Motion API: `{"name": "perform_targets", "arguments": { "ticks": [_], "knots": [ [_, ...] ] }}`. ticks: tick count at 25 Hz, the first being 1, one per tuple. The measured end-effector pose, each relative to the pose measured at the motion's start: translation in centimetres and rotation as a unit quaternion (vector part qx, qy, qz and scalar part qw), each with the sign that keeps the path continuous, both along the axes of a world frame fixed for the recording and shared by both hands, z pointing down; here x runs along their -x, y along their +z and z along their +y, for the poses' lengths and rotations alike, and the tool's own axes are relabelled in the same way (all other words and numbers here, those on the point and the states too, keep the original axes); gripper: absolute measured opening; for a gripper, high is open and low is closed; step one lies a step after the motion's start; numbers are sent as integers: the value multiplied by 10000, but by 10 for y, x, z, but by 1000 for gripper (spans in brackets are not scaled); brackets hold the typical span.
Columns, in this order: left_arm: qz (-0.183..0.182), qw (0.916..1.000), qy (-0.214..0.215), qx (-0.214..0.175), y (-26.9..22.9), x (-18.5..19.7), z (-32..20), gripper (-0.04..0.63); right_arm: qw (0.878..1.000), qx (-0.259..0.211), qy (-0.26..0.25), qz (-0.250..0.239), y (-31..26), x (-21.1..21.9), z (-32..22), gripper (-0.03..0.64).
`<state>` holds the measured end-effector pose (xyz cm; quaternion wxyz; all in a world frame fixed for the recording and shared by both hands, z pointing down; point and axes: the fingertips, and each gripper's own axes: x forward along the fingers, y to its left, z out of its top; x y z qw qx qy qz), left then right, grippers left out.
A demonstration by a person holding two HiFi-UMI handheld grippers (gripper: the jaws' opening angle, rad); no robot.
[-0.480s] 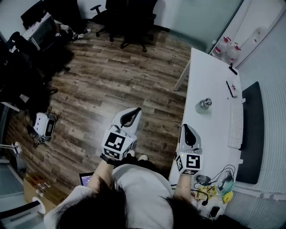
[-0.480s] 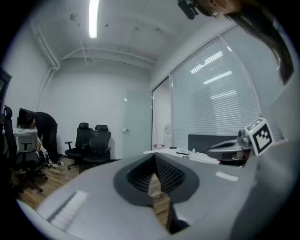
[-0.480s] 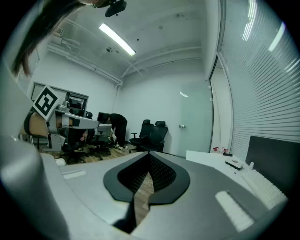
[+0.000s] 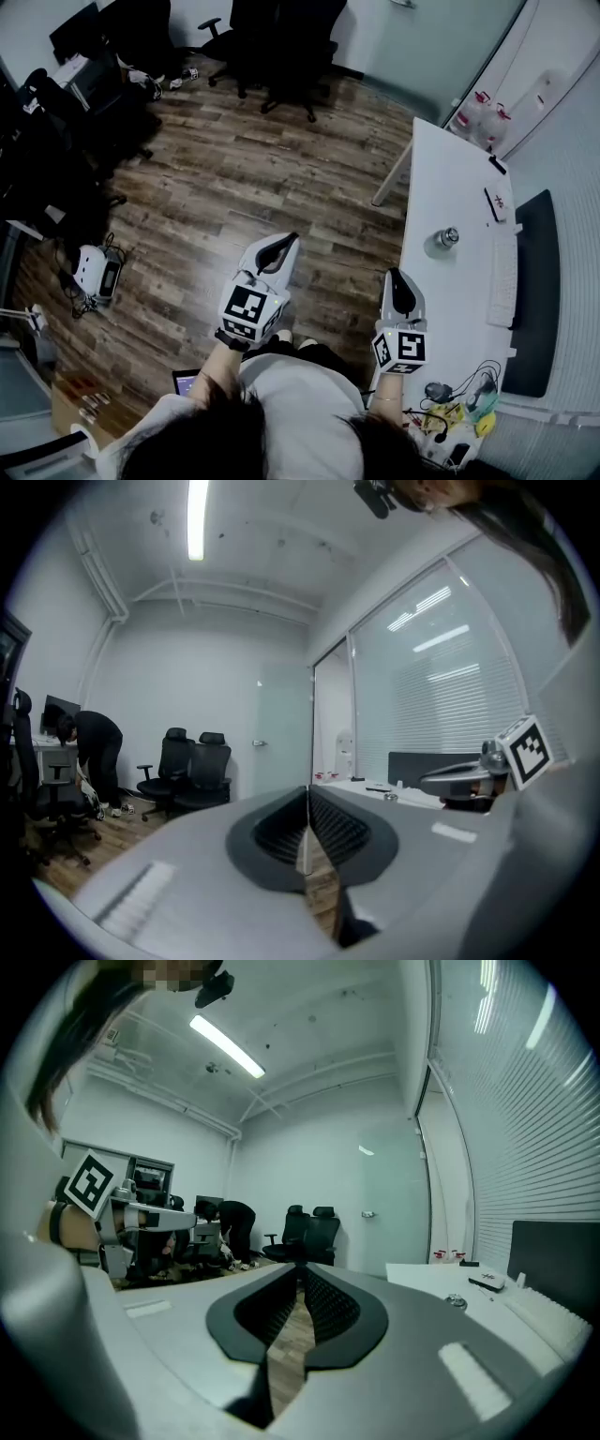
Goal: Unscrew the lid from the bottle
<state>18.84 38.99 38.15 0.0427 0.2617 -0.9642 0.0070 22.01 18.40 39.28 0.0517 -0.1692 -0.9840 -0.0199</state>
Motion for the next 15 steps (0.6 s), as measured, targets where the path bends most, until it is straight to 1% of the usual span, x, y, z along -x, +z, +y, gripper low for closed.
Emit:
{"name": "perform_targets", "arguments": {
  "ticks": [7, 11, 15],
  "knots": [
    [26, 9999, 136, -84, 5, 12, 20, 61, 9999, 79, 132, -12, 4, 16, 14, 11],
    [33, 9999, 82, -82, 10, 27, 22, 63, 9999, 121, 99, 17, 10, 33, 13, 56],
    [99, 9999, 101, -53, 18, 54, 15, 74, 9998, 174, 88, 38, 17, 61, 6, 82]
  ]
}}
